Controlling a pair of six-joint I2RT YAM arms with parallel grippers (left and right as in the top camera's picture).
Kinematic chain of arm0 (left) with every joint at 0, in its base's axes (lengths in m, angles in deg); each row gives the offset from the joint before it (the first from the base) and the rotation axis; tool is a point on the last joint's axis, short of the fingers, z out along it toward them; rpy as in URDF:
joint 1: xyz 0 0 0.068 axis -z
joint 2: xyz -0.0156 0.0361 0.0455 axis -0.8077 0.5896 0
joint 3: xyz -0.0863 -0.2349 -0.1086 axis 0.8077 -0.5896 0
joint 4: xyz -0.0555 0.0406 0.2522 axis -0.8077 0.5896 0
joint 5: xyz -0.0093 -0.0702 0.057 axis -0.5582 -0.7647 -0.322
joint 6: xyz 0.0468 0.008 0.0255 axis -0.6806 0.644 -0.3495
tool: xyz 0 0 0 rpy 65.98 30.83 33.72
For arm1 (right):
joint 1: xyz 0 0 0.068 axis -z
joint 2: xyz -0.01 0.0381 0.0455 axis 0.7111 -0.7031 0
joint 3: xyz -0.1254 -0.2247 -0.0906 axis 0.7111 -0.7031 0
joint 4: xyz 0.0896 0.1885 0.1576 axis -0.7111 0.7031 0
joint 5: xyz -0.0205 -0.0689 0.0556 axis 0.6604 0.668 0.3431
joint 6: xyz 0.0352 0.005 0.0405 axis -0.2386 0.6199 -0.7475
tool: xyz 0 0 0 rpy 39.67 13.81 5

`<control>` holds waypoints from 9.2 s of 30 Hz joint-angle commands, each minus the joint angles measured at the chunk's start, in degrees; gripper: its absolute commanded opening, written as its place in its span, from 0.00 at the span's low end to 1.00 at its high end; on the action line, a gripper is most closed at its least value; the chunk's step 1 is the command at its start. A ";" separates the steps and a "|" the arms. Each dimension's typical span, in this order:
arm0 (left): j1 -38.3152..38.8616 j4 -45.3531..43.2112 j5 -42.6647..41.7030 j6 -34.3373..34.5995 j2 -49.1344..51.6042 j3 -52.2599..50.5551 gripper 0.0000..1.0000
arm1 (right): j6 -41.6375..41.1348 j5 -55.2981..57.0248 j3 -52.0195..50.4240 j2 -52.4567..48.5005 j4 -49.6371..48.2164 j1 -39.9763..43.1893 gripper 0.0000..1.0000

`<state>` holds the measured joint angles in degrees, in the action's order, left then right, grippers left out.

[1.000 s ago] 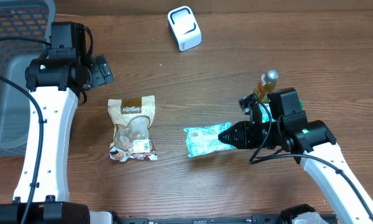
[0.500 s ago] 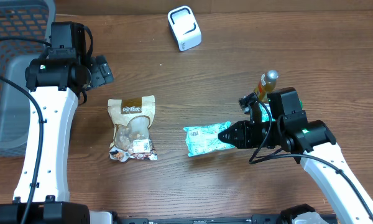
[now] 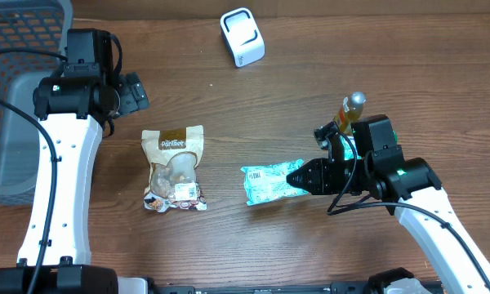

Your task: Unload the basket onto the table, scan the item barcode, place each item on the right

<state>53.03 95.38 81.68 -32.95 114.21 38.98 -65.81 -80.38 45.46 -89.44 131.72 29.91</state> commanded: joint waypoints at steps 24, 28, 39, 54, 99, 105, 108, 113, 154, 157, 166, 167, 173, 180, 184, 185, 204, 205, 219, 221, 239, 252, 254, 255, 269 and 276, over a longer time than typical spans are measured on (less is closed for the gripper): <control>0.11 -0.02 0.55 -1.49 -0.20 0.24 0.99 | 0.39 3.50 -0.07 1.09 -0.13 -4.52 0.04; 0.11 -0.02 0.55 -1.51 -0.20 0.24 1.00 | 0.42 3.63 -0.07 1.09 -0.13 -5.27 0.04; 0.11 -0.02 0.55 -1.49 -0.20 0.22 1.00 | 0.42 3.65 -0.07 1.09 -0.15 -5.31 0.04; 0.11 -0.02 0.55 -1.51 -0.20 0.24 1.00 | 0.42 3.65 -0.07 1.09 -1.40 -5.31 0.04; 0.11 -0.02 0.55 -1.49 -0.20 0.24 0.99 | 0.42 3.67 -0.07 -12.11 -7.34 -9.01 0.04; 0.11 -0.02 0.55 -1.49 -0.20 0.24 1.00 | 0.42 4.70 -0.07 -12.11 -7.48 -9.01 0.04; 0.11 -0.02 0.55 -1.51 -0.20 0.24 1.00 | 0.42 4.70 -0.07 -12.11 -7.52 -9.01 0.04; 0.11 -0.02 0.55 -1.49 -0.20 0.24 1.00 | 0.44 4.70 -0.07 -12.11 -7.58 -9.01 0.04; 0.11 -0.02 0.55 -1.51 -0.20 0.24 1.00 | 11.45 38.62 51.93 -23.17 16.72 -9.07 0.04; 0.11 -0.02 0.55 -1.49 -0.20 0.24 1.00 | 13.73 43.43 51.93 -25.70 11.61 -9.88 0.04; 0.11 -0.02 0.55 -1.49 -0.20 0.22 1.00 | 34.64 68.65 51.91 -35.98 -7.98 -17.05 0.04; 0.11 -0.02 0.55 -1.51 -0.20 0.24 1.00 | 36.65 70.44 51.91 -37.11 -9.81 -17.81 0.04; 0.11 -0.02 0.55 -1.49 -0.20 0.24 1.00 | 45.59 79.10 51.89 -43.82 -21.57 -19.61 0.04; 0.11 -0.02 0.55 -1.51 -0.20 0.22 0.99 | 55.58 83.36 51.89 -50.73 -35.43 -19.50 0.04; 0.11 -0.02 0.55 -1.49 -0.20 0.24 0.99 | 59.65 83.58 51.89 -53.53 -42.82 -19.50 0.04; 0.11 -0.02 0.55 -1.51 -0.20 0.24 0.99 | 60.72 83.56 51.89 -54.21 -44.54 -19.50 0.04; 0.11 -0.02 0.55 -1.49 -0.20 0.24 1.00 | 76.11 81.26 51.89 -65.48 -66.03 -17.70 0.04; 0.11 -0.02 0.55 -1.51 -0.20 0.24 1.00 | 76.13 80.96 51.89 -66.12 -66.03 -17.40 0.04; 0.11 -0.02 0.55 -1.51 -0.20 0.24 1.00 | 72.22 77.48 51.89 -67.60 -59.36 -17.46 0.04; 0.11 -0.02 0.55 -1.51 -0.20 0.24 1.00 | 69.20 77.26 51.89 -67.60 -59.25 -17.51 0.04; 0.11 -0.02 0.55 -1.49 -0.20 0.24 1.00 | 61.40 72.76 51.89 -67.60 -54.73 -17.51 0.04; 0.11 -0.02 0.55 -1.49 -0.20 0.24 1.00 | 61.37 72.81 51.89 -67.60 -54.77 -17.51 0.04; 0.11 -0.02 0.55 -1.51 -0.20 0.24 0.99 | 61.37 73.29 51.91 -67.56 -55.17 -17.51 0.04; 0.11 -0.02 0.55 -1.49 -0.20 0.24 1.00 | 61.37 73.90 51.91 -67.38 -55.39 -17.51 0.04; 0.11 -0.02 0.55 -1.49 -0.20 0.24 0.99 | 42.29 74.88 51.91 -51.71 -43.69 -17.75 0.04; 0.11 -0.02 0.55 -1.49 -0.20 0.24 1.00 | 24.85 68.72 51.91 -44.00 -21.84 -16.44 0.04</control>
<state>53.03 95.40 81.68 -32.95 114.21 38.98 -28.76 -8.03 96.22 -137.44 105.23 12.68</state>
